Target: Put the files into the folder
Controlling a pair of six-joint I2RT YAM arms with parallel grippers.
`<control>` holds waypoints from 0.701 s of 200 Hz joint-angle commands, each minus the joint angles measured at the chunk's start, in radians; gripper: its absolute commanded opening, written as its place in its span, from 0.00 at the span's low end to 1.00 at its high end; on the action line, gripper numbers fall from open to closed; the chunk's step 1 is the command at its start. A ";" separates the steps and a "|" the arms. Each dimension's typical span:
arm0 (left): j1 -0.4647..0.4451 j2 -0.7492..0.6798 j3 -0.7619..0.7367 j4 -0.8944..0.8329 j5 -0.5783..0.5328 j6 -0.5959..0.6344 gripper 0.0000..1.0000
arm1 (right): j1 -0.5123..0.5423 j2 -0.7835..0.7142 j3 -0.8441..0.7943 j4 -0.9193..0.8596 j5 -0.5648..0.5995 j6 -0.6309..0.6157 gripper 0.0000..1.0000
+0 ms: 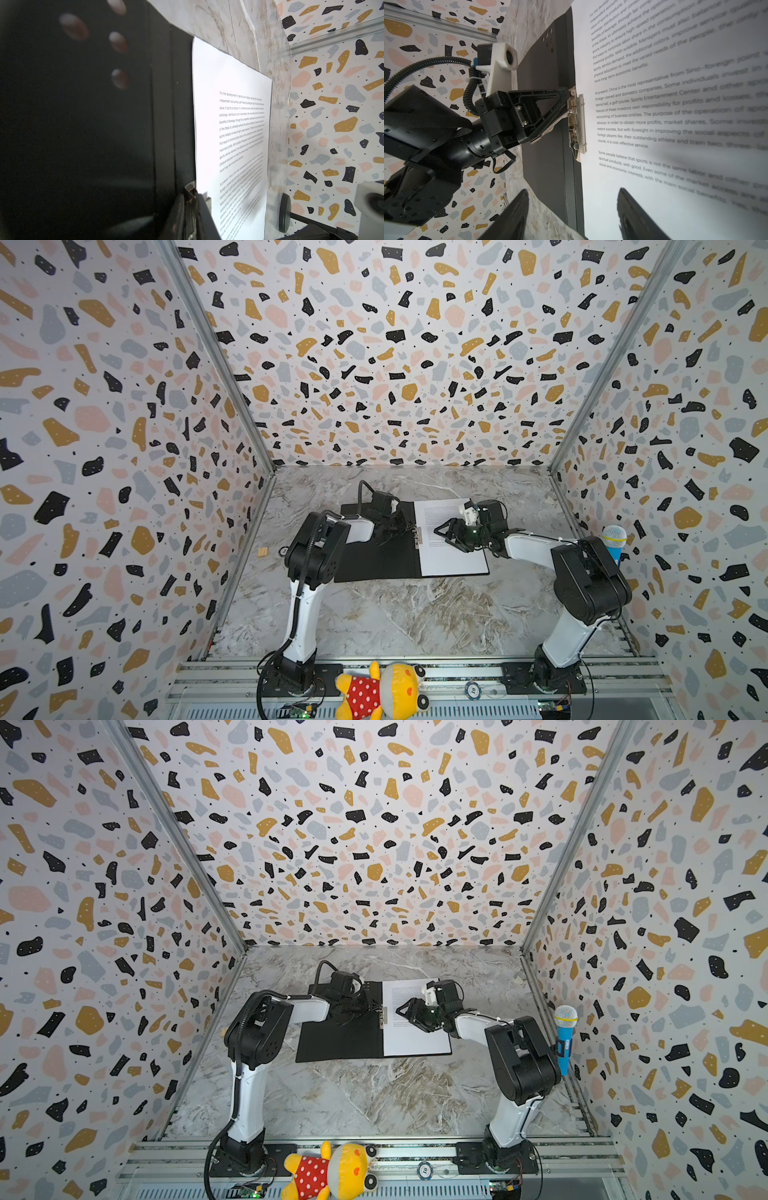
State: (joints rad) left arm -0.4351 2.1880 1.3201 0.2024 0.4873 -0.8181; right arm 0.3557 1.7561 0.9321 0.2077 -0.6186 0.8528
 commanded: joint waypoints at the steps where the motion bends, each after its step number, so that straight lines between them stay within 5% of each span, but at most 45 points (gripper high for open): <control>1: -0.013 0.035 0.013 -0.037 -0.016 0.015 0.14 | 0.003 0.009 0.043 -0.010 -0.010 0.000 0.68; 140: -0.022 0.049 0.016 -0.063 -0.052 0.025 0.06 | 0.030 0.058 0.124 -0.046 -0.021 0.006 0.68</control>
State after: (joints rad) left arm -0.4435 2.1952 1.3319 0.2012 0.4702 -0.8120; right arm 0.3649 1.8050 0.9958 0.1860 -0.6250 0.8532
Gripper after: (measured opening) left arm 0.075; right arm 0.683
